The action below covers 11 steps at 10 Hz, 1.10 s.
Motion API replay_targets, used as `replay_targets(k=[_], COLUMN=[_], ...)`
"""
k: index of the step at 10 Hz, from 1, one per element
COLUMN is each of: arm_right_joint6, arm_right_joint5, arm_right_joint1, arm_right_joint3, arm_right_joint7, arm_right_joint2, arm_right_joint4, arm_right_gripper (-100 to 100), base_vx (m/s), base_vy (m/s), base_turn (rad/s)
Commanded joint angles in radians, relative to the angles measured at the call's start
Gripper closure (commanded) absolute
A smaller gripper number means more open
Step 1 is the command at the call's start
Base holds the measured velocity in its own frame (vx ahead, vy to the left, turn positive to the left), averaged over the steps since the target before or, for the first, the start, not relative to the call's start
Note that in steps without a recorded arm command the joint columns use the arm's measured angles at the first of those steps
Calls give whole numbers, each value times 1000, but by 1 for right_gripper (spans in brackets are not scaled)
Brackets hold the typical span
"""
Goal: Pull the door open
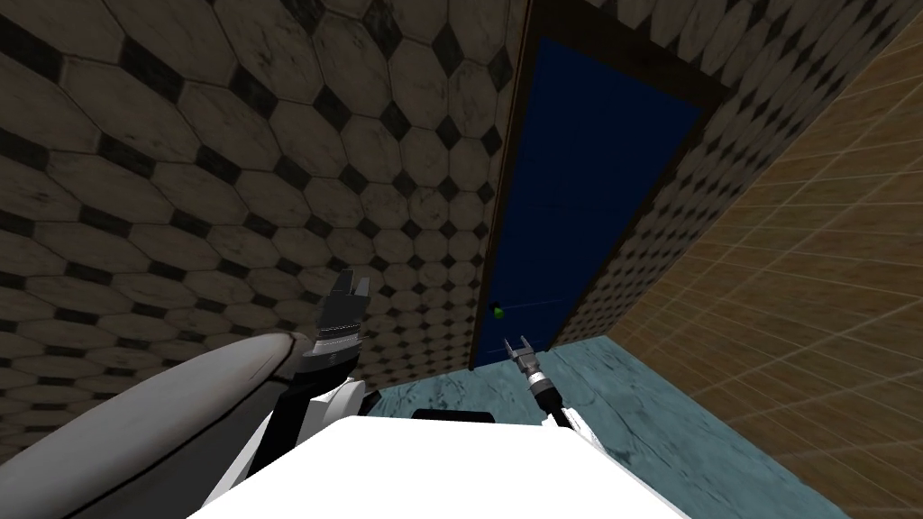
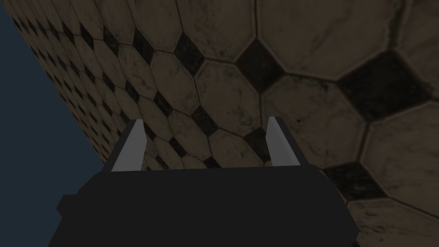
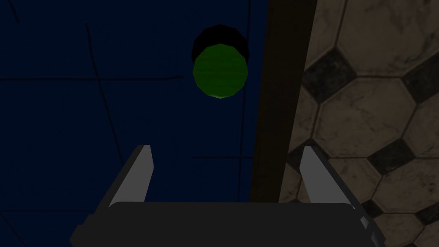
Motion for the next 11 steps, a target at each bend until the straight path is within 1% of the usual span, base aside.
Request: replay_targets(k=[1, 2, 3, 5, 6, 7, 8, 9, 10, 11], arm_right_joint6=[-14, -19, -30, -54, -54, -70, -70, -70, -82, -82], arm_right_joint5=[-12, -17, -27, -49, -49, -64, -64, -64, -75, -75], arm_right_joint1=[6, 9, 14, 26, 26, 33, 33, 33, 39, 39], arm_right_joint3=[-17, -24, -38, -69, -69, -89, -89, -89, -104, -104], arm_right_joint7=[0, 0, 0, 0, 0, 0, 0, 0, -1, -1], arm_right_joint2=[-13, -18, -28, -52, -52, -67, -67, -67, -78, -78], arm_right_joint4=[16, 22, 35, 64, 64, 83, 83, 83, 97, 97], arm_right_gripper=[-100, -100, -100, -100, -100, -100, -100, -100, -100, -100], base_vx=[116, 176, 212, 226, 130, 160, 131, 45, 100, 118], base_vy=[56, 67, 35, 66, 50, 57, 42, 19, 21, 8], base_turn=[172, 149, 140, 252, 50, 181, 119, -10, 140, 83])
